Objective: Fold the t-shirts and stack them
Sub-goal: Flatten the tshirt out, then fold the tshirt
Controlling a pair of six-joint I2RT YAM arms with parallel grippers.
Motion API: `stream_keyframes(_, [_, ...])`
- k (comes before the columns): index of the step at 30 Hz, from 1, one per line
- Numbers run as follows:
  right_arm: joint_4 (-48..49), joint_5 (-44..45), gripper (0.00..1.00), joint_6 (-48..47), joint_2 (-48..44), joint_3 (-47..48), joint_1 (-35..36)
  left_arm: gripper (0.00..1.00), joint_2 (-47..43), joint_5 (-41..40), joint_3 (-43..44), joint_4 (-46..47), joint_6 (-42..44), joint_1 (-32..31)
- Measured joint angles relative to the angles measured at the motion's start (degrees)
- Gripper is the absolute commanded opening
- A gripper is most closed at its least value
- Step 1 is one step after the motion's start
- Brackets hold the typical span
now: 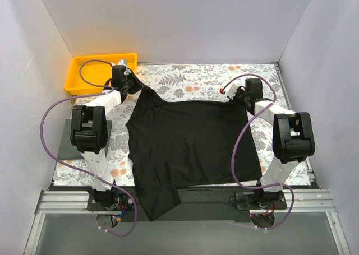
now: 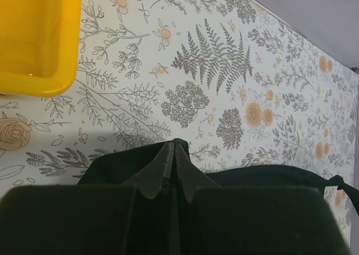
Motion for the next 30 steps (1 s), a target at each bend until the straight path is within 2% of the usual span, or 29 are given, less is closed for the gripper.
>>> stream_keyframes(6, [1.3, 0.5, 0.01, -1.2, 2.0, 4.0, -0.3, 0.0, -0.5, -0.3, 0.2, 0.0, -1.3, 0.0])
stream_keyframes(10, [1.3, 0.4, 0.01, -2.3, 0.8, 4.1, -0.5, 0.0, -6.3, 0.0, -3.4, -1.6, -2.2, 0.0])
stream_keyframes(21, [1.0, -1.5, 0.01, -5.7, -9.6, -1.5, -1.8, 0.0, -26.8, 1.8, -11.0, -14.6, -1.9, 0.0])
stream_keyframes(30, [-0.9, -3.0, 0.01, -8.8, -11.1, -5.7, -1.8, 0.0, -29.4, 3.3, -13.6, -29.3, 6.6, -0.6])
